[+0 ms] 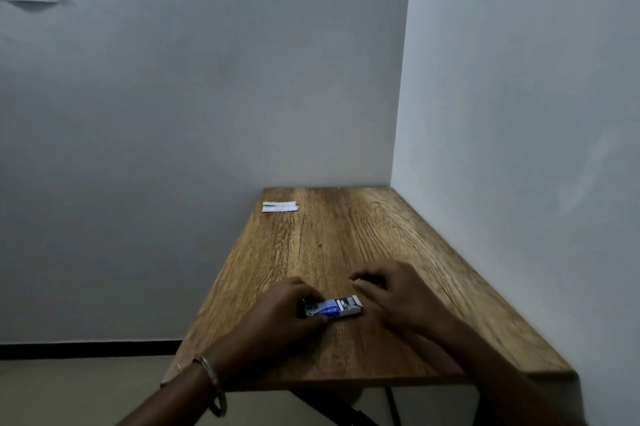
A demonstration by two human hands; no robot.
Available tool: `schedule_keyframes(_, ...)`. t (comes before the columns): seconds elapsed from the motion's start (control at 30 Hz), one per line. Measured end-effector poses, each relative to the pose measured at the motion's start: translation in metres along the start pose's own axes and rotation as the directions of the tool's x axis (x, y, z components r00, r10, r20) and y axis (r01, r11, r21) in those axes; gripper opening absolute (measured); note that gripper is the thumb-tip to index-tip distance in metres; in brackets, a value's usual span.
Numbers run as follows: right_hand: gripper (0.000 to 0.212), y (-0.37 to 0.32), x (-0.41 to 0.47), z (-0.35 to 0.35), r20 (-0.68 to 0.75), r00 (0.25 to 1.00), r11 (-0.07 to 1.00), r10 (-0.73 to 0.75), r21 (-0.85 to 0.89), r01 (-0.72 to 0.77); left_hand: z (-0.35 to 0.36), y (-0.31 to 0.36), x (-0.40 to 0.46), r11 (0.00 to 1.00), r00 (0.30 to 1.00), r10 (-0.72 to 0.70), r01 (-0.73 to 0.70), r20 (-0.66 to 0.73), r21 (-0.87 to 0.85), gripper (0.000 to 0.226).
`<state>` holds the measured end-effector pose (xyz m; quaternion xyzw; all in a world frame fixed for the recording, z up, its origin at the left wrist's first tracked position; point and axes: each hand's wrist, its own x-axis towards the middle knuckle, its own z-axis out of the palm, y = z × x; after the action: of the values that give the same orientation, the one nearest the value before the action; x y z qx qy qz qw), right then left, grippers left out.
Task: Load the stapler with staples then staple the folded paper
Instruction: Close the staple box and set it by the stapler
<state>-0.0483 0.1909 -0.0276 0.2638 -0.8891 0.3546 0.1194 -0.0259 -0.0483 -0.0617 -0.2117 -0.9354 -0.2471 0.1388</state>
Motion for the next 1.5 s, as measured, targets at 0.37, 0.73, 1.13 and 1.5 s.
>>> schedule_keyframes(0.37, 0.014, 0.003, -0.003, 0.018, 0.092, 0.994, 0.998, -0.051, -0.041, 0.055, -0.002, -0.002, -0.003, 1.000, 1.000, -0.007, 0.007, -0.005, -0.009, 0.038)
schedule_keyframes(0.73, 0.024, 0.008, -0.002, 0.017, 0.063, 0.996, 0.998, -0.058, -0.009, 0.059, -0.001, -0.002, -0.003, 0.999, 1.000, -0.022, 0.022, 0.004, -0.027, 0.039)
schedule_keyframes(1.13, 0.032, 0.017, -0.010, 0.012, 0.035, 0.999, 0.996, -0.019, 0.087, 0.016, -0.001, -0.004, -0.003, 0.999, 1.000, -0.010, 0.010, 0.009, -0.035, 0.037)
schedule_keyframes(1.5, 0.021, 0.026, -0.009, 0.009, 0.096, 0.994, 0.997, 0.048, 0.050, -0.053, -0.001, -0.004, -0.004, 0.999, 1.000, -0.014, 0.014, 0.006, -0.036, 0.037)
